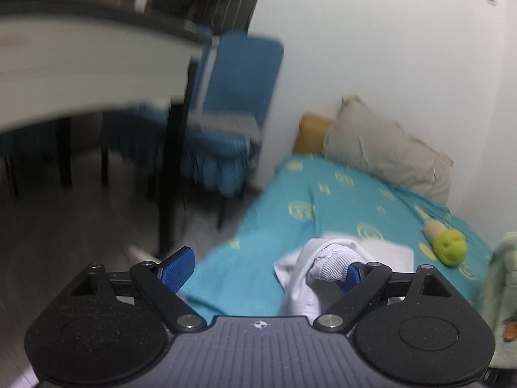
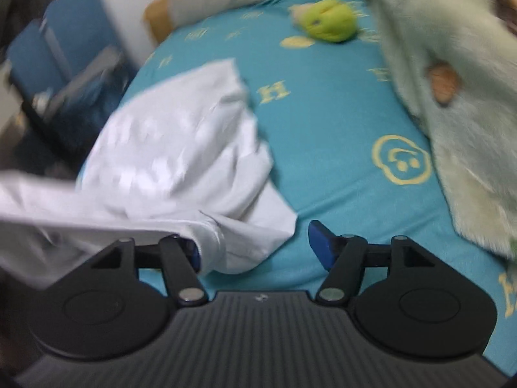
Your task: Fold clothes
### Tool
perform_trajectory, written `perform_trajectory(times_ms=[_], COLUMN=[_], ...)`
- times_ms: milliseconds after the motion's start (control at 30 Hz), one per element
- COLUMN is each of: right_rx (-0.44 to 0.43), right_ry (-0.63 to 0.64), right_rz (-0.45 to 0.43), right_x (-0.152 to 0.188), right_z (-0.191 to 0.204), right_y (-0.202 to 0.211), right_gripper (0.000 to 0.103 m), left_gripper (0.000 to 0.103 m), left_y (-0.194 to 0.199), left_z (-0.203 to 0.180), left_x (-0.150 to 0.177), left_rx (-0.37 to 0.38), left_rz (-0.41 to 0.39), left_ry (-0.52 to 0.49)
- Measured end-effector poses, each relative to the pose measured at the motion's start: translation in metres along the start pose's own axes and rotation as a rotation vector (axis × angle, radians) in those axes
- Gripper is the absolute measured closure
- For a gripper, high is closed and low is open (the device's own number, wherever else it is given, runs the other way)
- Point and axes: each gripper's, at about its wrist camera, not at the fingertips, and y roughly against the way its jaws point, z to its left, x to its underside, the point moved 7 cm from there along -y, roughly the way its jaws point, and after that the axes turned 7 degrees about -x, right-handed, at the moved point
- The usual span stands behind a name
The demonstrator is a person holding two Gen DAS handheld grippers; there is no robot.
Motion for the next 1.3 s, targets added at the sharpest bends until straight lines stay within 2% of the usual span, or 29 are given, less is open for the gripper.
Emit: perform_trajectory(times_ms=[133,233,400,533,633,700,767,900,1000,1067,1100,1133,1167,1300], right_rx=[-0.077,-0.115,-0.185,-0.228,-0.245,-0.221,-0.201,-0.179,-0.243,-0.304,-0.337,-0.37,-0.404,-0.472], right_ry=[-0.048,-0.032,-0.051,-0.049,-0.039,-0.018,-0.015,-0.016,0.011,0.055,0.095,0.137,0.179,0.38], right_rz=[-0.159,-0.225,-0.228,-0.239,-0.257,-0.241,-0.186,-0.085,-0.062,-0.055,-0.056,-0.053,-0.05,-0.032], right_x=[-0.023,-0.031,-0.034,-0.035,-0.037,-0.037,-0.031,-0.02,-0.018,-0.016,-0.014,-0.011,-0.008,0.01], right_z=[0.001,0.005,0.011,0.018,0.022,0.023,0.02,0.016,0.026,0.037,0.046,0.056,0.066,0.103], right_y=[0.024,0.034,0.036,0.041,0.045,0.043,0.033,0.015,0.013,0.014,0.017,0.019,0.022,0.029], right_gripper=[0.038,0.038,0.038,0.037,0.037,0.037,0.037,0.037,0.037,0.037,0.037,0.037,0.037,0.037], left_gripper=[0.012,0.012,0.012,0.012,0.012,0.012,0.012,0.015,0.032,0.061,0.07,0.085,0.088,0.089], left_y=[-0.014,-0.016,-0.019,-0.025,-0.035,-0.046,-0.052,-0.057,-0.053,-0.048,-0.043,-0.039,-0.034,-0.007], left_z=[0.004,-0.002,-0.018,-0.034,-0.044,-0.05,-0.051,-0.04,-0.033,-0.033,-0.034,-0.035,-0.036,-0.038], left_x=[0.008,0.017,0.033,0.045,0.046,0.042,0.041,0.036,0.026,0.018,0.014,0.01,0.005,-0.01], left_rx=[0.001,0.036,0.115,0.099,0.09,0.071,0.044,0.012,0.046,0.093,0.133,0.174,0.207,0.289], left_rz=[0.075,0.099,0.13,0.101,0.06,0.034,0.018,0.037,0.039,0.049,0.055,0.06,0.058,0.013], left_ry=[-0.005,-0.025,-0.073,-0.148,-0.162,-0.173,-0.18,-0.135,-0.096,-0.072,-0.055,-0.039,-0.032,-0.046])
